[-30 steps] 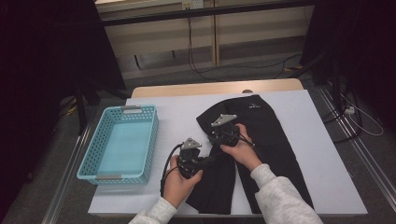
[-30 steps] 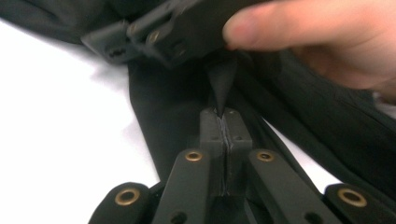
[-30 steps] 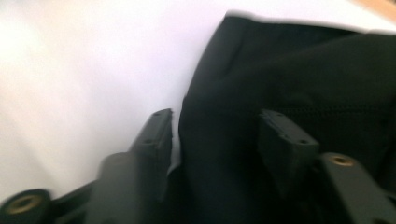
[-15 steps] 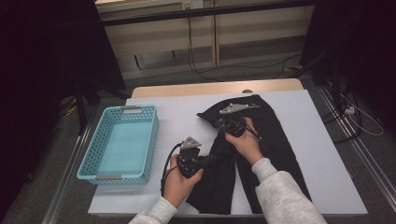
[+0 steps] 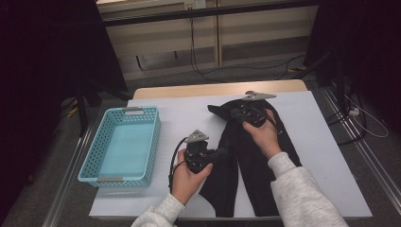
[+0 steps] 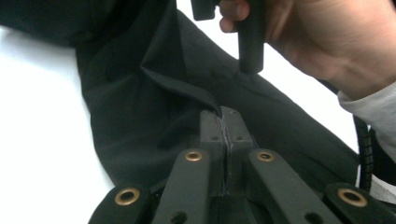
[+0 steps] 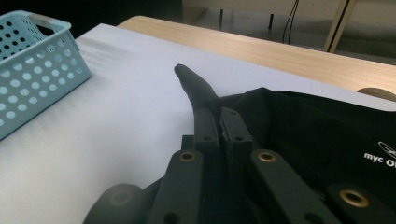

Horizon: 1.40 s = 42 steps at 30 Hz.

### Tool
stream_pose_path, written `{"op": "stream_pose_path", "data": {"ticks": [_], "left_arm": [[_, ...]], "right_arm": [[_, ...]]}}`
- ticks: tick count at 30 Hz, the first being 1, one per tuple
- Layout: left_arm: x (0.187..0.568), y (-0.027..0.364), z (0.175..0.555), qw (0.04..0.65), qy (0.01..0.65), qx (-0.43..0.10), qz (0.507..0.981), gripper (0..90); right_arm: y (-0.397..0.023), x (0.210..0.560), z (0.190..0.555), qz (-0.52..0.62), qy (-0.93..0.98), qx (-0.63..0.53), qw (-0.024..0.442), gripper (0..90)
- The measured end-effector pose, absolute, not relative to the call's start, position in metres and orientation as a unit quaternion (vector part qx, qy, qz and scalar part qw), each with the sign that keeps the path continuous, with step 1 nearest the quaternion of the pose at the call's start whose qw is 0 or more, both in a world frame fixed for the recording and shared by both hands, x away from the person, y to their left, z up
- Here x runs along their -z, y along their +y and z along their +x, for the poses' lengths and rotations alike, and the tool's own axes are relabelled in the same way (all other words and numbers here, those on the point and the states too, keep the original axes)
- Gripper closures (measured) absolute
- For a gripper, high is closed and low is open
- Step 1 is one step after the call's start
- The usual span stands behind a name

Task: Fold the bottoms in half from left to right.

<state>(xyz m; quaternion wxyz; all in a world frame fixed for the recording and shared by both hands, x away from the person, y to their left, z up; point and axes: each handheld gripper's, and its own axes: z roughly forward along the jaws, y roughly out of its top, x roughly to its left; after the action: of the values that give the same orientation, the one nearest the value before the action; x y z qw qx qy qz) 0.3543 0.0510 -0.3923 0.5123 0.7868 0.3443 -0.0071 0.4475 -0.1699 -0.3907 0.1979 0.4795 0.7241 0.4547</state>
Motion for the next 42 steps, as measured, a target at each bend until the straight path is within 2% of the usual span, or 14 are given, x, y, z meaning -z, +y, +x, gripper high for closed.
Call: {"op": "stream_pose_path", "data": {"ticks": [6, 12, 13, 14, 15, 16, 17, 19, 23, 31, 42], "left_arm": [[0.381, 0.033, 0.359, 0.527, 0.325, 0.021, 0.785, 89.0], [0.371, -0.004, 0.364, 0.537, 0.302, 0.050, 0.786, 87.9], [0.372, -0.008, 0.366, 0.539, 0.304, 0.054, 0.784, 83.5], [0.372, -0.010, 0.367, 0.545, 0.308, 0.051, 0.778, 74.3], [0.373, -0.010, 0.370, 0.548, 0.310, 0.039, 0.776, 62.3], [0.374, -0.007, 0.372, 0.550, 0.314, 0.030, 0.773, 50.5], [0.376, -0.003, 0.374, 0.546, 0.316, 0.023, 0.776, 46.7], [0.380, 0.008, 0.378, 0.536, 0.320, 0.002, 0.781, 43.0], [0.387, 0.033, 0.387, 0.516, 0.335, -0.020, 0.788, 34.8], [0.403, 0.075, 0.396, 0.488, 0.353, -0.055, 0.796, 29.2], [0.416, 0.100, 0.401, 0.464, 0.349, -0.095, 0.809, 22.8]], "right_arm": [[-0.187, 0.384, 0.450, 0.496, 0.711, -0.458, 0.197, 87.5], [-0.236, 0.368, 0.456, 0.540, 0.681, -0.447, 0.210, 87.7], [-0.245, 0.366, 0.457, 0.551, 0.673, -0.442, 0.216, 87.7], [-0.255, 0.367, 0.459, 0.562, 0.668, -0.435, 0.222, 86.2], [-0.262, 0.371, 0.461, 0.570, 0.667, -0.428, 0.217, 79.1], [-0.268, 0.377, 0.463, 0.582, 0.667, -0.416, 0.208, 64.6], [-0.272, 0.382, 0.463, 0.591, 0.669, -0.399, 0.212, 54.9], [-0.277, 0.390, 0.458, 0.594, 0.668, -0.389, 0.222, 54.8], [-0.279, 0.401, 0.445, 0.583, 0.679, -0.386, 0.225, 40.8], [-0.266, 0.414, 0.402, 0.524, 0.733, -0.374, 0.221, 31.7], [-0.249, 0.433, 0.360, 0.485, 0.761, -0.381, 0.200, 23.1]]}}
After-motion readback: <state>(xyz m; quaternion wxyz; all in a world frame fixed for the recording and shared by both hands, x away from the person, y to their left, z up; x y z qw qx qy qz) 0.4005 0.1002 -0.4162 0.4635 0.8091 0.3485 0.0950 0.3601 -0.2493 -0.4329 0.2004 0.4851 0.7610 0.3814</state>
